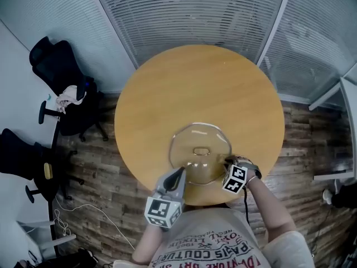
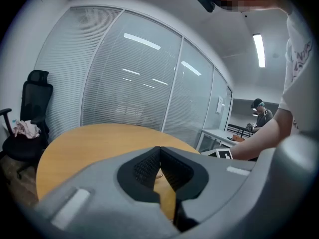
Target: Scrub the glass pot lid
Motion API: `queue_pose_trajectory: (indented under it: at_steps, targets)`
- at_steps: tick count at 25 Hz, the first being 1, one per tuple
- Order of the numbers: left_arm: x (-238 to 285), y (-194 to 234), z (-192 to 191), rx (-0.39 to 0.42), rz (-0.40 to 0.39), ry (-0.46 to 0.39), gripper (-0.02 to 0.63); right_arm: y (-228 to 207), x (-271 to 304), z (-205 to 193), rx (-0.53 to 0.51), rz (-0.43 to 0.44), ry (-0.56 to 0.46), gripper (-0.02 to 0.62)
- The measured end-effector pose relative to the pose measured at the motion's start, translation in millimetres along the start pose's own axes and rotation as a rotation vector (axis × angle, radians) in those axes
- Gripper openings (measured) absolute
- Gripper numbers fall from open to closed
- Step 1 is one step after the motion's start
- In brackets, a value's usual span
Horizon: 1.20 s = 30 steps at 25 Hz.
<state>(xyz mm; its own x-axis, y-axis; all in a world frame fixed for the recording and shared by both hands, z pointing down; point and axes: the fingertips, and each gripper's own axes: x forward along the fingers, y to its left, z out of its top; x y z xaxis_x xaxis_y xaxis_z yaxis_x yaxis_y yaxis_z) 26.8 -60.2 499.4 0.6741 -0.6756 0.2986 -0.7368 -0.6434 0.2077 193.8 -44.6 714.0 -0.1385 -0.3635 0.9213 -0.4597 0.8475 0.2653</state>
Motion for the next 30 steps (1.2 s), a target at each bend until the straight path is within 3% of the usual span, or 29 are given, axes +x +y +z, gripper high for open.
queue_pose_trajectory:
  at_steps: [5,18,30]
  targets:
    - [-16.0,4.8,-6.5,0.007,-0.022,0.007,0.008,16.2,-2.5,5.0,0.047,-0.031,0.023,0.061]
    - [-61.0,28.1,-23.7,0.022,-0.062,0.023,0.006,63.2,-6.8,37.7,0.301,-0.086,0.073,0.061]
    - [-93.7,53.9,-26.6,0.030,-0.044,0.005,0.008,85.2,-8.3,76.5,0.505,-0.025,0.029,0.060]
